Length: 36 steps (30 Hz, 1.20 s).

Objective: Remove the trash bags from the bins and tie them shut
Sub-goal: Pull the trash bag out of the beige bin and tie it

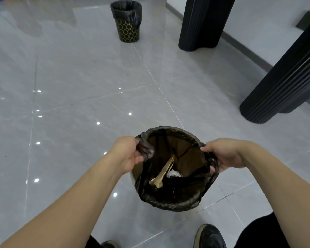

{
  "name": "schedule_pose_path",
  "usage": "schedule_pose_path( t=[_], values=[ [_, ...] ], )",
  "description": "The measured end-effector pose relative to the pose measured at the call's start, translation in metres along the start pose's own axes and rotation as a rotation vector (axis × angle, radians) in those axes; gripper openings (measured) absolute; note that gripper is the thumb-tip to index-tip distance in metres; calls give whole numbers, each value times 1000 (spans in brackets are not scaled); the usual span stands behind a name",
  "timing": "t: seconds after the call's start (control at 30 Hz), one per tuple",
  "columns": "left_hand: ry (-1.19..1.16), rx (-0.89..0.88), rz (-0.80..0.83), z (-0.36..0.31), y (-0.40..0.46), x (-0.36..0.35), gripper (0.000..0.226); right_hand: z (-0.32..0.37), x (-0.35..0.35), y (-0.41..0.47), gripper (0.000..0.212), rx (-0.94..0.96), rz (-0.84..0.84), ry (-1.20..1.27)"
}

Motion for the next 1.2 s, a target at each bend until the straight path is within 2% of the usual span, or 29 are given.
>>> schedule_pose_path(
  t=[0.1, 0.2, 0.3, 0.37, 0.5, 0.57, 0.6, 0.67, 0.7, 0.83, 0.93, 1.07, 1.13, 1.2],
  values=[
    [-39, -32, -21, 6, -5, -15, 25, 8, -2, -4, 23, -4, -45, -40],
    [-92, -59, -54, 11, -13, -27, 29, 14, -7, 0, 20, -1, -162, -34],
    [-31, -15, -37, 22, -13, -33, 27, 18, -11, 5, 20, 36, -251, -46],
    [139, 19, -21, 26, -11, -29, 26, 20, -7, -3, 20, 57, -346, -167],
    [749, -42, 110, 20, -20, -26, 20, 12, 16, -14, 34, -62, -564, -689],
    [918, 57, 155, 29, -26, -20, 27, 4, 27, -9, 45, -147, -603, -763],
    [922, 106, 159, 32, -27, -17, 28, 2, 30, -9, 42, -168, -616, -754],
    [747, 160, 133, 35, -29, -15, 25, 3, 34, -11, 9, -167, -632, -778],
    [592, 177, 116, 36, -30, -15, 24, 5, 33, -13, 12, -146, -623, -785],
    [39, 204, 134, 39, -28, -27, 32, 13, 28, -19, 26, -73, -545, -747],
    [-190, 161, 154, 30, -27, -38, 28, 15, 28, -21, 24, 4, -504, -512],
    [-155, 69, 98, 8, -28, -45, 16, 17, 32, -23, 20, 125, -528, -48],
    [-13, -17, 80, -9, -31, -47, 17, 22, 37, -28, 21, 163, -562, 85],
    [192, -200, 48, -35, -34, -47, 18, 30, 41, -34, 22, 214, -573, 154]
  ],
)
Point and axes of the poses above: each hand's wrist, its own y-axis towards the middle knuckle, its own x-axis out of the back of the hand, z = x × y, the point moved 8 cm from there along y, towards the middle knuckle, and after that the axes turned 6 degrees about -y, right-handed, at the moved point
